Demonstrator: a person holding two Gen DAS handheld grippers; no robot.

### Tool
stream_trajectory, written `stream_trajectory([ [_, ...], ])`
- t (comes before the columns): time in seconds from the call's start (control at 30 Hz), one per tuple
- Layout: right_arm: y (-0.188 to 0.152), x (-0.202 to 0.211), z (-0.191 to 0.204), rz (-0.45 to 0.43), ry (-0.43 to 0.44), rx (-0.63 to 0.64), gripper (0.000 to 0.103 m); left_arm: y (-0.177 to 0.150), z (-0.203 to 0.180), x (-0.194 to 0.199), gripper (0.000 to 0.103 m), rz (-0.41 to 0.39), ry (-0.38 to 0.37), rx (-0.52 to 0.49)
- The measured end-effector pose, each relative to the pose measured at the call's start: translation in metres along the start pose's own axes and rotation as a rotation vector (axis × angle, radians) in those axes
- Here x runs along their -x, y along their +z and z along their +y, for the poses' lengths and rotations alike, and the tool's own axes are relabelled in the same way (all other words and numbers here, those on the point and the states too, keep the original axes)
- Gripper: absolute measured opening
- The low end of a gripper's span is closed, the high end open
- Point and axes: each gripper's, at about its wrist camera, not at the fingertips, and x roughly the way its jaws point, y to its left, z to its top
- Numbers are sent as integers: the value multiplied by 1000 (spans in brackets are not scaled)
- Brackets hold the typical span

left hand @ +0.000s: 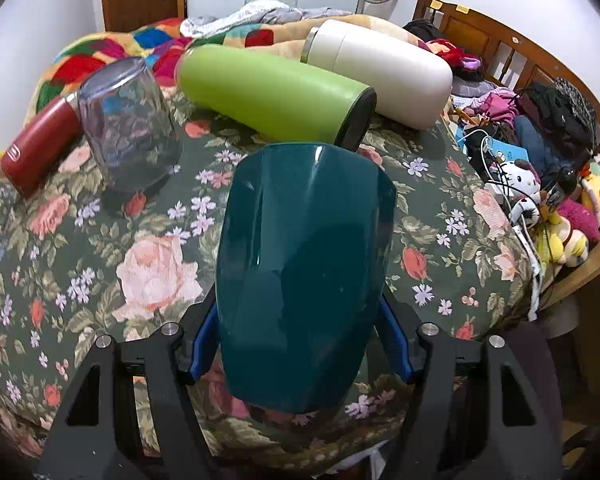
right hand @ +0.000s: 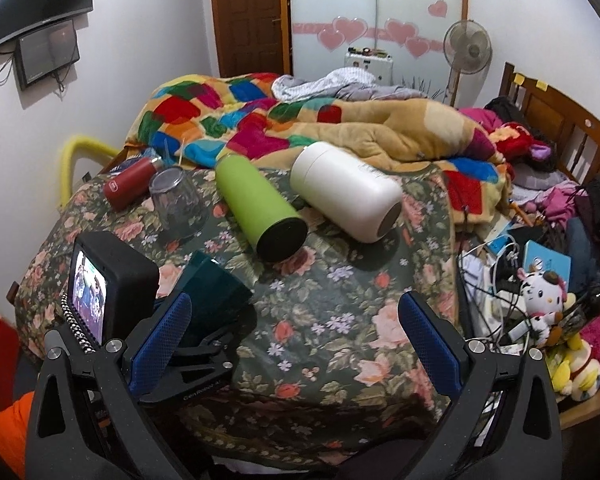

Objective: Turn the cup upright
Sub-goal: 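Rotate the left gripper to turn the teal cup rim-up, then lower the upright teal cup onto the bed cover with the left gripper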

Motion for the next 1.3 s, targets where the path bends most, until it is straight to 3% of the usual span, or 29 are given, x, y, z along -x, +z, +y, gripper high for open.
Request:
stream_trajectory([
  [0.07, -1, -1, 3, 4, 6, 2, 103, 0, 3, 5, 70, 2, -18, 16],
  [0.2, 1, -1, 7, 7, 12, 5, 103, -2, 5, 28, 86, -39, -4, 13],
  [0.37, 5, -6, 14, 19, 39, -1, 103, -7, 18, 71, 88, -107, 25, 24],
  [0.47, 7, -9, 19, 29, 59, -1, 103, -11, 34, 96, 90, -156, 89, 60],
  [0.63, 5, -25, 32, 73, 99, -5, 103, -21, 61, 128, 92, -216, 257, 86],
  [0.73, 2, -41, 39, 120, 132, -12, 103, -26, 76, 137, 92, -232, 310, 103],
  [1.0, -5, -106, 51, 326, 237, -87, 87, -37, 96, 146, 92, -250, 316, 172],
  [1.3, -1, -146, 67, 393, 188, -63, 81, -37, 99, 142, 92, -247, 317, 173],
])
